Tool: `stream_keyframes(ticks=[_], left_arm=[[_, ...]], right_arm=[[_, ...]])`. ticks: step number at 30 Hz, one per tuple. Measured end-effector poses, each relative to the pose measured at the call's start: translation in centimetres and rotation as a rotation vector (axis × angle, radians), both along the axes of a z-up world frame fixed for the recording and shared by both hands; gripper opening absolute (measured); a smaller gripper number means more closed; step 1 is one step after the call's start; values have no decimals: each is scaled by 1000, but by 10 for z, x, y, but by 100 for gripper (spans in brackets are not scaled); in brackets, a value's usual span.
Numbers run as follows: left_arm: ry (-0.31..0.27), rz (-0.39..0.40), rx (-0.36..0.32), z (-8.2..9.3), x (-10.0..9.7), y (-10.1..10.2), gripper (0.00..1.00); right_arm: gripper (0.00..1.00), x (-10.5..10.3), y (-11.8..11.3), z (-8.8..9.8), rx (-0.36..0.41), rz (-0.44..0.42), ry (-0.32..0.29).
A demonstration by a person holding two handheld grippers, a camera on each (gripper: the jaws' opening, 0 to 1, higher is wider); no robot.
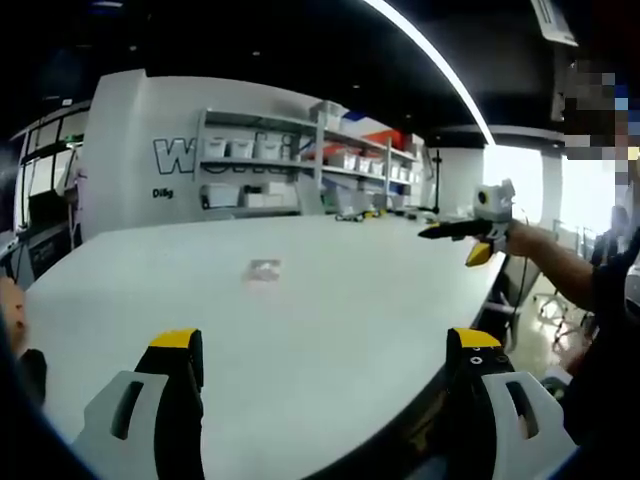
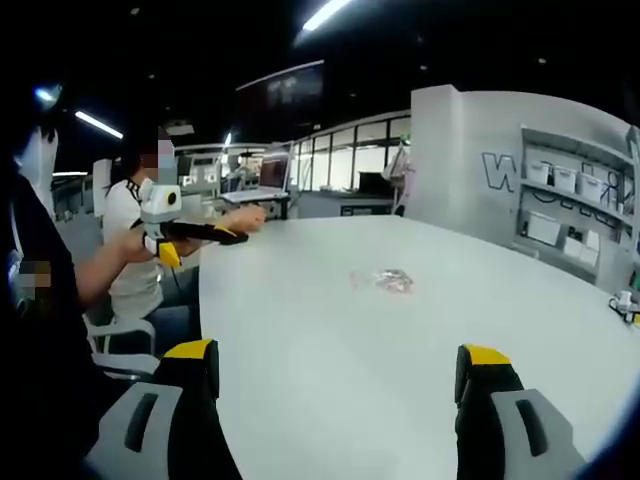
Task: Open the resealable bag by pulling the two sides of the seal apart until the entire bag opening is separated and visibly accessible.
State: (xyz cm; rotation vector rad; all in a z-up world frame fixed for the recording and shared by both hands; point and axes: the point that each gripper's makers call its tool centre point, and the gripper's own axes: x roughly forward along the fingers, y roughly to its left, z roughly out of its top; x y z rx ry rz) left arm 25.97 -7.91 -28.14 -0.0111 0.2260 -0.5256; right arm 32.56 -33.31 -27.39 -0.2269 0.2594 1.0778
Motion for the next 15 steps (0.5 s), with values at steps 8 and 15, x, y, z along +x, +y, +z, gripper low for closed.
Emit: stream_keyframes(ticks=[8,15], left_arm=[[-1,1,0,0,1,0,100],[1,0,2,0,1,0,100]], right_arm=[[100,1,1,0,3,-1,5],[100,1,2,0,0,4,6]])
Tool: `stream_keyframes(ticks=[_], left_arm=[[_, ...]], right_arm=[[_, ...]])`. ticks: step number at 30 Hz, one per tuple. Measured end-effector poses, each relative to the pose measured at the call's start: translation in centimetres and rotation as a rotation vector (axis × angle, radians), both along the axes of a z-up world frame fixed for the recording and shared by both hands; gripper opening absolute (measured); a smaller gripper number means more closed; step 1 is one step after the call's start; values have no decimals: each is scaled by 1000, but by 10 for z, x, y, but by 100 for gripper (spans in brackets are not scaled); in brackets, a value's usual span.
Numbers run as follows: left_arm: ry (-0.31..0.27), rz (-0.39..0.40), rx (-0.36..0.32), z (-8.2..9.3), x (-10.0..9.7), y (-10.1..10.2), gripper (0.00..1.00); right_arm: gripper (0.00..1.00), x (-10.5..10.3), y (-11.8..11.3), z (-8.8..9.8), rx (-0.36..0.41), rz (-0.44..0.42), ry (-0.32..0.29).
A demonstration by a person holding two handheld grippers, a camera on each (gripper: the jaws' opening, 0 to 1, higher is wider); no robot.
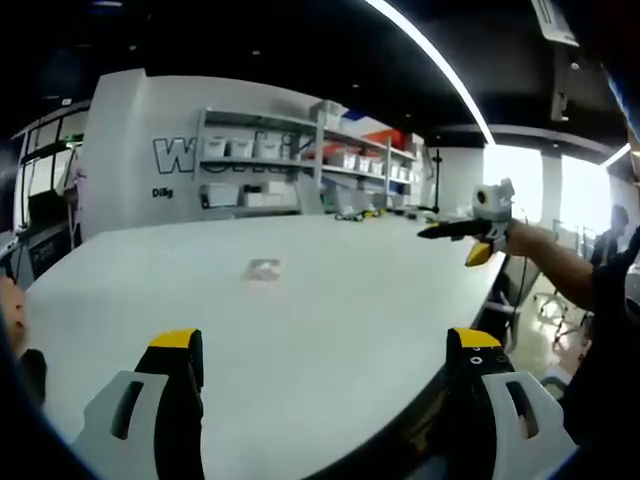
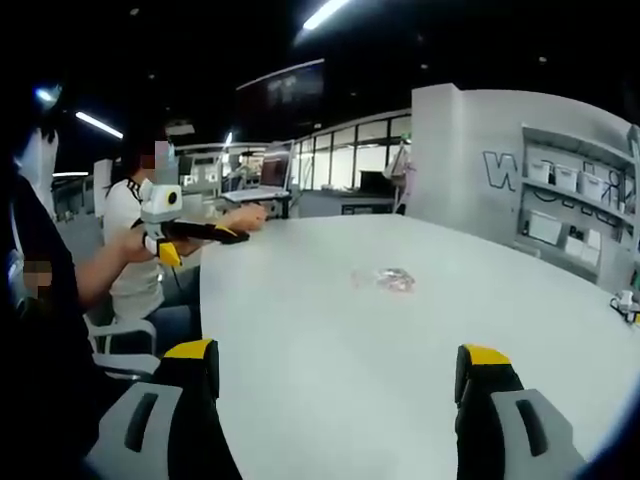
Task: Open the resealable bag by pulling the two sides of the seal apart until the entire bag opening is separated and visibly accessible.
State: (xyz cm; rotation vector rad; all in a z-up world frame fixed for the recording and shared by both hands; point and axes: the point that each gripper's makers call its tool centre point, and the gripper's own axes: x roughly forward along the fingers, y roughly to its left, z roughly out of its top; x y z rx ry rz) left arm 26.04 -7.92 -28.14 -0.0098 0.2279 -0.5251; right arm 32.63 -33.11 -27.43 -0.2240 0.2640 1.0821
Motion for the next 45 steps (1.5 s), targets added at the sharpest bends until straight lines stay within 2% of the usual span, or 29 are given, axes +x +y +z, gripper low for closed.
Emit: stream_keyframes(ticks=[17,33,45], left_arm=[[1,3,1,0,2,3,100],[-4,-16,-12,2,28,-7,100],[-4,-21,-15,2,32,-10,100]], right_arm=[[100,0,3,0,-2,4,-1],[100,2,2,0,4,2,-1],[100,0,5,-1,6,5,3]])
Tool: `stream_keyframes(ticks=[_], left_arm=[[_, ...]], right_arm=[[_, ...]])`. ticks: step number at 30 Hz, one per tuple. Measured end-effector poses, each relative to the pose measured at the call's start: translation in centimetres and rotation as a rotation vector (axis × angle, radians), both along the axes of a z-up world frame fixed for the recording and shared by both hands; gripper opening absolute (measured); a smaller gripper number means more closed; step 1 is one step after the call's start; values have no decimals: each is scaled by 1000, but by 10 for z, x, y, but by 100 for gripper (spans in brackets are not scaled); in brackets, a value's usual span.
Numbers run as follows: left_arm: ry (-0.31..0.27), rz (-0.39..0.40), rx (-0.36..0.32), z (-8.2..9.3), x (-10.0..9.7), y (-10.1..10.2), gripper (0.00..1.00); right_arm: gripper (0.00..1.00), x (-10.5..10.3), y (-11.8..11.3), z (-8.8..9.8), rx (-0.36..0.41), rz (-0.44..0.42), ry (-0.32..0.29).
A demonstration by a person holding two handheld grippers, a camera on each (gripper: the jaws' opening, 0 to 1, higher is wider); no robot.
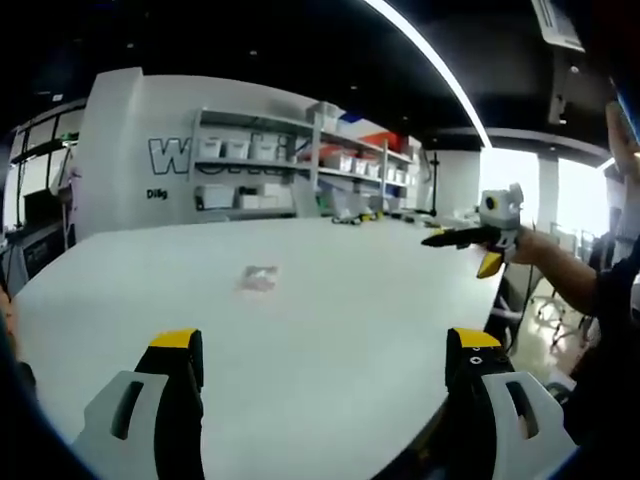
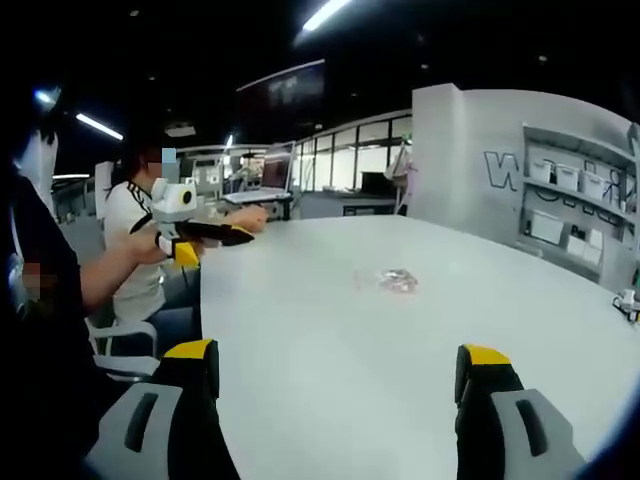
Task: Open the resealable bag by pulling the two sides of the seal apart until the entire bag opening is separated and visibly accessible.
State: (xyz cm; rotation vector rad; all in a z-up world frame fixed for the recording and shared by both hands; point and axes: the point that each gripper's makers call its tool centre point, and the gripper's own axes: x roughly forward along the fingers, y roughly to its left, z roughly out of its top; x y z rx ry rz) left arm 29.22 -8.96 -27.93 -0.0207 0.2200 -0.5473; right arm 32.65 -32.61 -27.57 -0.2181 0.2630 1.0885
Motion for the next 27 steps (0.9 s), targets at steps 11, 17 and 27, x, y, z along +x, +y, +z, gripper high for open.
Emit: stream_keyframes(ticks=[11,17,27], left_arm=[[-8,-3,1,2,5,-1,100],[-3,-11,5,-1,9,-5,100],[-2,-19,1,0,19,-6,100]], right_arm=[[100,0,1,0,3,0,-2],[100,2,-1,-1,-2,-6,-2],[100,3,-1,1,1,-6,-7]])
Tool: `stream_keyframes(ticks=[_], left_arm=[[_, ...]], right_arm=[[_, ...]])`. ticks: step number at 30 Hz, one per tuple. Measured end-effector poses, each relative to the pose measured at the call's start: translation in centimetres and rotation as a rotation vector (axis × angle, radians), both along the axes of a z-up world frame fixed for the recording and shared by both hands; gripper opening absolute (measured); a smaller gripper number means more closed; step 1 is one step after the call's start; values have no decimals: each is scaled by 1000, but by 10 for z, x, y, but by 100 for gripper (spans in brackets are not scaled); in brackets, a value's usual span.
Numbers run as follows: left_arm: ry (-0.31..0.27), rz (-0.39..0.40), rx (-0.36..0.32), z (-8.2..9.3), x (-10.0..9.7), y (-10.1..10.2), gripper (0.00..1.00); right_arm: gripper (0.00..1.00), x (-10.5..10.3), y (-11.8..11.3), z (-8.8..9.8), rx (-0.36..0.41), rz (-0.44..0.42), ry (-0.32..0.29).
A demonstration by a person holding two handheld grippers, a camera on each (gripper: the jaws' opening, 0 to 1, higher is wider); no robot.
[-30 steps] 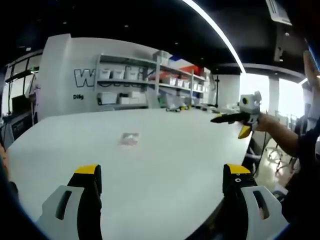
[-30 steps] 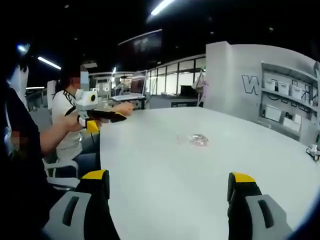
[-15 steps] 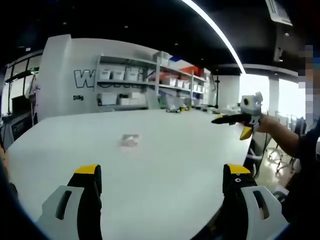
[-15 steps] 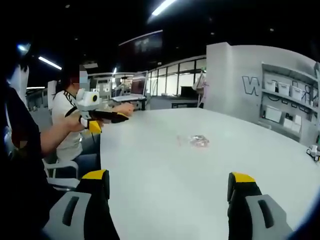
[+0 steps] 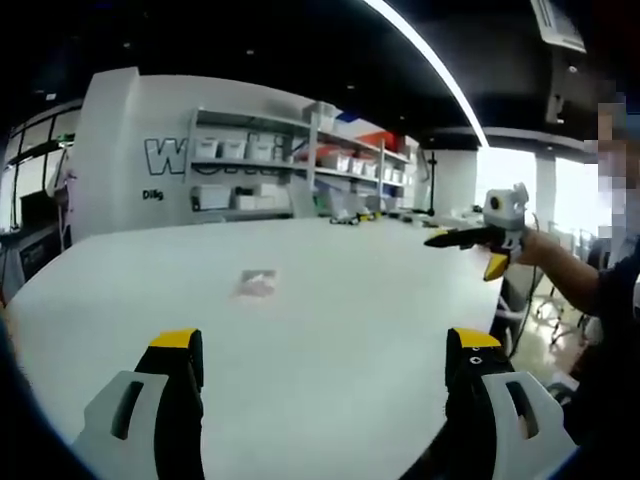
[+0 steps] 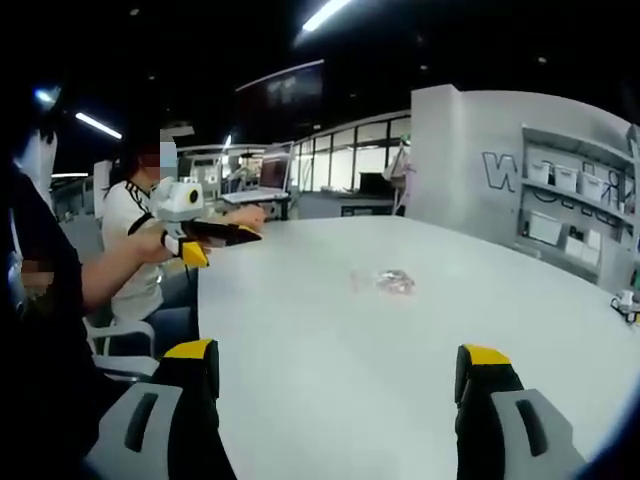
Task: Open the resealable bag by pulling the two sides of the seal apart until the entire bag opening is separated and visibly accessible.
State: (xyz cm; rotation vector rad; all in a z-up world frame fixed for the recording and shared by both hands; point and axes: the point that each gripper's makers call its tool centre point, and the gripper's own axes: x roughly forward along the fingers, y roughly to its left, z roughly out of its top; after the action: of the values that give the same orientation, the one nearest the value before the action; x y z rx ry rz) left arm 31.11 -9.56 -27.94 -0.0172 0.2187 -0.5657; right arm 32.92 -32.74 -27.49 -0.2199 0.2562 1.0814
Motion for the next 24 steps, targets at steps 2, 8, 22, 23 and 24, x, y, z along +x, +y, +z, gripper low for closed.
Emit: stream_keyframes(ticks=[2,8,22,23,24], left_arm=[[-3,2,2,0,2,0,100],[4,-1,-2,-2,6,-1,100],[5,-5,2,-3,14,-4,100],[5,-4,5,-3,14,-4,100],[8,-4,6,-4,15,-4,100]], right_arm=[[100,-1,0,-1,-3,-1,4],[100,-1,0,-2,-5,2,8],[100,1,1,-2,-5,1,10],[100,1,1,-3,-4,0,12],[100,2,1,-3,-8,1,11]])
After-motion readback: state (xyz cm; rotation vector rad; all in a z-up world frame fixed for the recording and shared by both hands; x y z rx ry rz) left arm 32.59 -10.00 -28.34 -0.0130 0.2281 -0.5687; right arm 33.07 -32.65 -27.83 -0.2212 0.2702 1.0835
